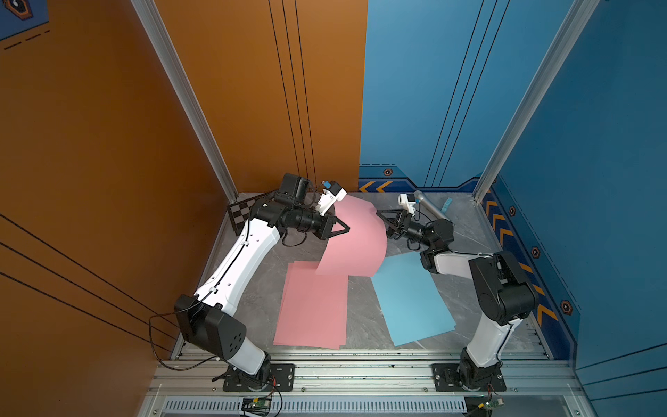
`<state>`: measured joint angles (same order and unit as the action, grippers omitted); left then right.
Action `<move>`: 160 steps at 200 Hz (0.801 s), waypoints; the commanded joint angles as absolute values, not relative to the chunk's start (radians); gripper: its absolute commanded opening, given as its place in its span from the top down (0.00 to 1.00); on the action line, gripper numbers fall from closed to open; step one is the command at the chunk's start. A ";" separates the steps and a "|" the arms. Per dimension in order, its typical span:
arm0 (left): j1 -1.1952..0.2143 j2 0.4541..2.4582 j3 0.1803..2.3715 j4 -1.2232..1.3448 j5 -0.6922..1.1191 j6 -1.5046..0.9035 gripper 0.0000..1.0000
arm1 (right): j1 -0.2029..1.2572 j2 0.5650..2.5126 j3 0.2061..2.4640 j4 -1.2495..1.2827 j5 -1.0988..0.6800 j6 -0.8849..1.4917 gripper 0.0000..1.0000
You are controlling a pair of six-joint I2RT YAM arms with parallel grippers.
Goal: Sort the scattered colored papers by color
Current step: Pick up the colored paper from the center of the board.
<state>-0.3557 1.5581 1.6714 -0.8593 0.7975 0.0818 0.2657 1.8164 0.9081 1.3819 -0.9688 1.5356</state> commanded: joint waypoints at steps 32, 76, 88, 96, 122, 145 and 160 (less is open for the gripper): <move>-0.329 1.575 1.658 -0.901 0.819 0.101 1.00 | 0.251 1.740 0.900 1.419 -0.982 1.546 0.41; -0.328 1.578 1.661 -0.901 0.823 0.094 1.00 | 0.258 1.753 0.905 1.417 -0.986 1.534 0.70; -0.327 1.576 1.661 -0.901 0.826 0.094 1.00 | 0.259 1.759 0.909 1.417 -0.989 1.530 0.71; -0.325 1.573 1.660 -0.902 0.828 0.093 1.00 | 0.257 1.762 0.911 1.417 -0.991 1.531 0.71; -0.314 1.565 1.654 -0.901 0.841 0.089 1.00 | 0.259 1.752 0.926 1.417 -1.004 1.528 0.72; -0.291 1.567 1.651 -0.901 0.858 0.085 0.98 | 0.259 1.730 0.929 1.418 -1.012 1.526 0.76; -0.282 1.569 1.651 -0.900 0.865 0.085 0.94 | 0.262 1.720 0.925 1.417 -1.014 1.525 0.88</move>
<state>-0.3035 1.5715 1.6676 -0.8734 0.8169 0.0803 0.2516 1.7638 0.9043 1.3891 -0.9783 1.5364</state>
